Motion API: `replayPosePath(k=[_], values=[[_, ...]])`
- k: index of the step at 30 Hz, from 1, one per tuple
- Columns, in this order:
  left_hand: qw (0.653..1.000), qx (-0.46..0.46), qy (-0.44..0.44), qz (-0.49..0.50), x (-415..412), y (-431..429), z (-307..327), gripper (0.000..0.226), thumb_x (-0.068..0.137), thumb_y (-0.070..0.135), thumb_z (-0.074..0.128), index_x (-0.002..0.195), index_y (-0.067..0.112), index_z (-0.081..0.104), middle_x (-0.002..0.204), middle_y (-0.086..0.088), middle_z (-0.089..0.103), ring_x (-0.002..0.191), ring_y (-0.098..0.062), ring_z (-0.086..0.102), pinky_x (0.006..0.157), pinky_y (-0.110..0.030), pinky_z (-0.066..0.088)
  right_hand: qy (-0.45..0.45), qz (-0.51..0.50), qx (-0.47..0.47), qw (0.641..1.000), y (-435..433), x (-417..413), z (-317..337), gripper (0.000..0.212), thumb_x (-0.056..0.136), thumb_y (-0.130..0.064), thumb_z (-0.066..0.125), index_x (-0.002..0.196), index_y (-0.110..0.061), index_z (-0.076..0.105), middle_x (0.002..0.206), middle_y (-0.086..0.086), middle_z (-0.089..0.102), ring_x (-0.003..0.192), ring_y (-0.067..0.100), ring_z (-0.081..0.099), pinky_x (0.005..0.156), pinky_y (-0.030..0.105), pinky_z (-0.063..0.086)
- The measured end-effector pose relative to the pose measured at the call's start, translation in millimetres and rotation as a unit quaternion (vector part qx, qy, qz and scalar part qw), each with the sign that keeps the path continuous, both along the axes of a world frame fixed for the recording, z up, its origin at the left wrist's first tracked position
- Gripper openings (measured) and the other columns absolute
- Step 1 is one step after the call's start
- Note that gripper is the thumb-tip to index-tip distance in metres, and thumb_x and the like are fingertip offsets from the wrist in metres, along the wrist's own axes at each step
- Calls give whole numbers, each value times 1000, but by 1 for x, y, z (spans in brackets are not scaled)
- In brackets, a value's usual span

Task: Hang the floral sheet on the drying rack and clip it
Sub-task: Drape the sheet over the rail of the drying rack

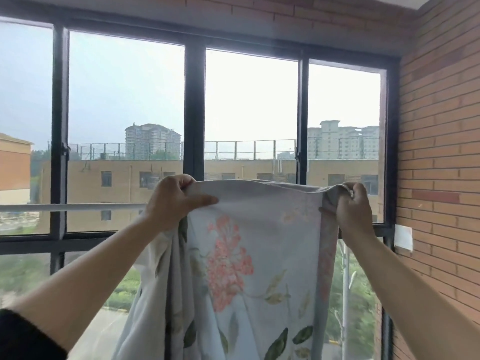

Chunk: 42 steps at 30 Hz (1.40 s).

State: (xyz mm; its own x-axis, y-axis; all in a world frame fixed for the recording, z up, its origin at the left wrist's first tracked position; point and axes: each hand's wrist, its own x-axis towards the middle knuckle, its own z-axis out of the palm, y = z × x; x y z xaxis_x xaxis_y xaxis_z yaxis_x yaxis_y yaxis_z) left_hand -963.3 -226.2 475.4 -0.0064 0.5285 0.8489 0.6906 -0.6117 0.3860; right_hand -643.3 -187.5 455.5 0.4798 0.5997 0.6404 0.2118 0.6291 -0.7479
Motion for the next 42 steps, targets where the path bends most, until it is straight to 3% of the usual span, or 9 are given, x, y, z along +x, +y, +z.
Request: replayPosePath(k=[3,11,17,20,24,27,31,34,42], values=[[1000,-1,-5,-9,18,18,-10,49,68,34,82,46,20,40,38,11,37,40,-7,34,40,-15,23,-18,-42,-30,998,12,19,-10,20,98,-14,38,112,-9,51,102,3,55,97,27,56,75,27,44],[997,6,-80,-15,45,60,-17,28,79,29,74,63,8,65,56,-13,57,52,-17,45,50,-28,39,-78,-23,5,997,39,58,-19,24,94,-35,52,100,-12,54,92,3,62,86,26,62,74,45,54],[996,18,-86,-6,50,95,-13,36,79,27,74,64,-4,63,52,-4,46,50,-14,37,44,-17,29,-218,-138,-106,960,52,93,-37,50,92,-28,58,49,-9,38,47,4,35,49,24,34,49,31,25],[996,15,-76,-34,54,113,-12,36,79,27,73,54,6,59,47,6,42,47,-9,34,42,-15,27,-234,-142,-198,941,62,100,-51,53,93,-38,56,48,-10,46,46,4,44,50,25,44,52,33,35],[997,3,-40,-59,53,131,-9,47,80,30,72,47,10,46,41,9,30,44,-7,28,43,-22,23,5,-2,-216,976,64,93,-41,29,96,-25,54,73,-10,60,50,9,60,36,17,57,41,26,51],[997,0,-40,-59,47,138,-8,46,82,33,70,59,-4,55,47,7,37,49,-9,33,45,-21,25,135,70,-177,972,67,79,-29,19,100,-19,45,97,-5,58,69,17,71,55,22,69,52,30,59],[995,-22,-55,-85,41,144,-7,50,83,36,69,67,-10,55,55,-6,37,54,-15,33,47,-26,23,-198,-119,-145,962,81,44,-41,25,97,-20,50,118,-6,54,111,11,64,93,25,61,74,30,47],[991,-20,-70,-109,34,148,-3,51,81,39,70,72,-10,58,59,-6,40,57,-15,35,52,-26,25,-378,-165,-98,906,95,20,-66,73,75,-28,78,132,-9,36,131,8,44,118,25,45,91,31,41],[991,-5,18,-134,10,138,15,54,55,58,81,63,9,59,54,1,47,51,-11,41,53,-23,32,-490,-361,-19,793,120,35,-35,124,38,-62,86,138,-10,33,126,13,47,116,31,41,102,42,33]])
